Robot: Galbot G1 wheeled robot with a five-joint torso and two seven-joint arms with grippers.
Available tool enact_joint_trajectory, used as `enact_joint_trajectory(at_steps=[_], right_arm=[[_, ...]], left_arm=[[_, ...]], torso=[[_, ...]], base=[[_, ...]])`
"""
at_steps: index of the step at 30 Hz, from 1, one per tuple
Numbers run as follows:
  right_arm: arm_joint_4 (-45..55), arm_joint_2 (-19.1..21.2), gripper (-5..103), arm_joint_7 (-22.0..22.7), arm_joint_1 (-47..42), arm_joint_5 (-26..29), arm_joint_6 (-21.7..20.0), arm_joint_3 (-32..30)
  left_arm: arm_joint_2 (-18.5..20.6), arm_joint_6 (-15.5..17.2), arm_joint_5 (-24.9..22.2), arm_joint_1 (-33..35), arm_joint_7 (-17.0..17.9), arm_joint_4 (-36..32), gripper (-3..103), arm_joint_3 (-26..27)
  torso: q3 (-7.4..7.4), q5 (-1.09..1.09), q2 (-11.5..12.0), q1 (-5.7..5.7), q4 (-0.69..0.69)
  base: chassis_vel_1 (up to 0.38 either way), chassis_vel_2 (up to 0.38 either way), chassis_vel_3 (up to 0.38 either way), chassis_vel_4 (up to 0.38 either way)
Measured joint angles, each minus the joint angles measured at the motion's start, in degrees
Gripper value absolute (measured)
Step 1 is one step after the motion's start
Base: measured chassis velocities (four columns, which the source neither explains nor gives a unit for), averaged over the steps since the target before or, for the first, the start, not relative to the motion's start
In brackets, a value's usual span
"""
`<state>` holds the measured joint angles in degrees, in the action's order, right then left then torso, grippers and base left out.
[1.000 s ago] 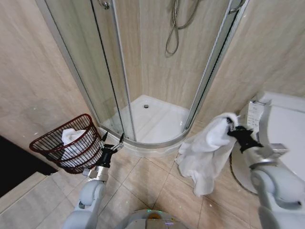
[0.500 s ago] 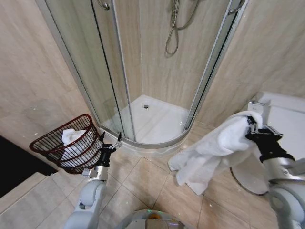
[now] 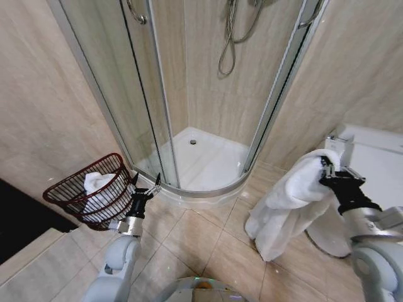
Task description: Discard the used towel into the hamper.
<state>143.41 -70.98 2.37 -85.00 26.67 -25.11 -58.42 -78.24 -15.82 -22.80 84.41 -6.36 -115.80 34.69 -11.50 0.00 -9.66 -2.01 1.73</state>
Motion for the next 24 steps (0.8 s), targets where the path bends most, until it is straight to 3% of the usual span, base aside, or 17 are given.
enact_joint_trajectory(at_steps=[24], right_arm=[[-0.16, -0.90, 3, -0.73, 1.06, -5.34, 1.49, 4.48]], left_arm=[[0.13, 0.94, 0.56, -0.82, 0.59, 0.09, 100, 0.06]], torso=[[-4.35, 0.00, -5.85, -1.50, 0.00]], base=[[0.000, 0.000, 0.000, 0.000]])
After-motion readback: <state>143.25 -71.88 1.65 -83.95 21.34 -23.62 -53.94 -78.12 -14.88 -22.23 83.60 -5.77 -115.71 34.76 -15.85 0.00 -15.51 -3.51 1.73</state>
